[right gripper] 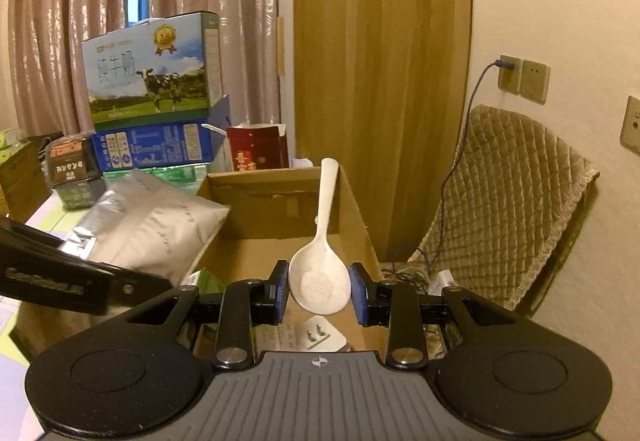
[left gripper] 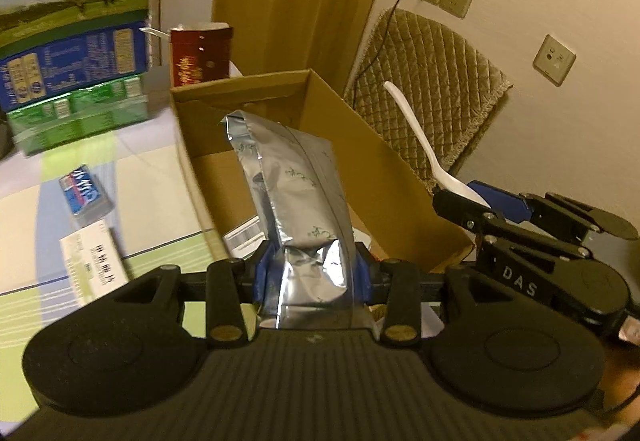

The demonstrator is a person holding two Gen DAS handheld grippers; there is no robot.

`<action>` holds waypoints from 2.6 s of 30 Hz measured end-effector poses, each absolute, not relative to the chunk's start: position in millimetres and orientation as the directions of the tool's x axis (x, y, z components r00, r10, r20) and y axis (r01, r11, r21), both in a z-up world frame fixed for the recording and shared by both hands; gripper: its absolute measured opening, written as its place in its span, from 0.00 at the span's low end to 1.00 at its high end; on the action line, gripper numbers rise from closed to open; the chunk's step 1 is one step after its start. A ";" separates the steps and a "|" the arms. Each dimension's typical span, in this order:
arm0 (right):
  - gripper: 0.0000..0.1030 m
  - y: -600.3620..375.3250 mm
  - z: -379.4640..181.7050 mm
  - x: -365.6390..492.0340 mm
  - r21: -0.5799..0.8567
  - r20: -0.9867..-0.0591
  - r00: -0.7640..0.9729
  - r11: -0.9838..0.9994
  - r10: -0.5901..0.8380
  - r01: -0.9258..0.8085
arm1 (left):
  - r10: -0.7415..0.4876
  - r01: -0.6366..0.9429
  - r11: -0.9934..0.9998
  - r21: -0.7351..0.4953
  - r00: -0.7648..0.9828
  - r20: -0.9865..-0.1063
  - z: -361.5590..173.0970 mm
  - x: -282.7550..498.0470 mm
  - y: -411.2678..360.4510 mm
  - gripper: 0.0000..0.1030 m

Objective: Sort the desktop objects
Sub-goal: 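Open both grippers over the box to drop the foil bag and spoon, then withdraw both tools from the box back over the table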

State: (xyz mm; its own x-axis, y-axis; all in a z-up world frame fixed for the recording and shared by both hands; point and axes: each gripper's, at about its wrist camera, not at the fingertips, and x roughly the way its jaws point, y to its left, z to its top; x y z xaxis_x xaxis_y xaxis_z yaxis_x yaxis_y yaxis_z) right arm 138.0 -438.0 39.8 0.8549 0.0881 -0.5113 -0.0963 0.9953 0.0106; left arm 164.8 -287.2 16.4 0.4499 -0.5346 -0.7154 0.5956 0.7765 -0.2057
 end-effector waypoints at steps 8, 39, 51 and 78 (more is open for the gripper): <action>0.28 -444.6 28.0 154.2 0.004 -0.533 0.843 0.996 0.074 -0.085 | -0.546 0.590 0.770 -0.242 0.414 -0.728 -2.6 187.2 -306.1 0.35; 0.28 -437.8 3.6 192.8 -0.028 -0.582 0.811 0.995 0.061 -0.095 | -0.487 0.557 0.816 -0.156 0.515 -0.705 -21.7 241.3 -319.1 0.32; 0.46 -435.6 4.9 192.3 0.034 -0.602 0.792 0.994 0.106 -0.108 | -0.475 0.530 0.834 -0.153 0.550 -0.687 -2.6 227.9 -285.1 0.38; 0.98 -385.7 55.0 98.3 0.038 -0.546 0.820 0.983 0.172 -0.181 | -0.355 0.431 0.901 -0.055 0.657 -0.665 29.2 129.7 -168.4 0.99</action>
State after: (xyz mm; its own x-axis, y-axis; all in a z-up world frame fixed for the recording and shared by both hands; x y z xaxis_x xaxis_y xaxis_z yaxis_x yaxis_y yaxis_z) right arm 98.3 -385.7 55.0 0.8200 0.1717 -0.5460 -0.1807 0.9828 0.0378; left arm 129.7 -168.4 29.2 0.6572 -0.3552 -0.6648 0.4310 0.9007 -0.0552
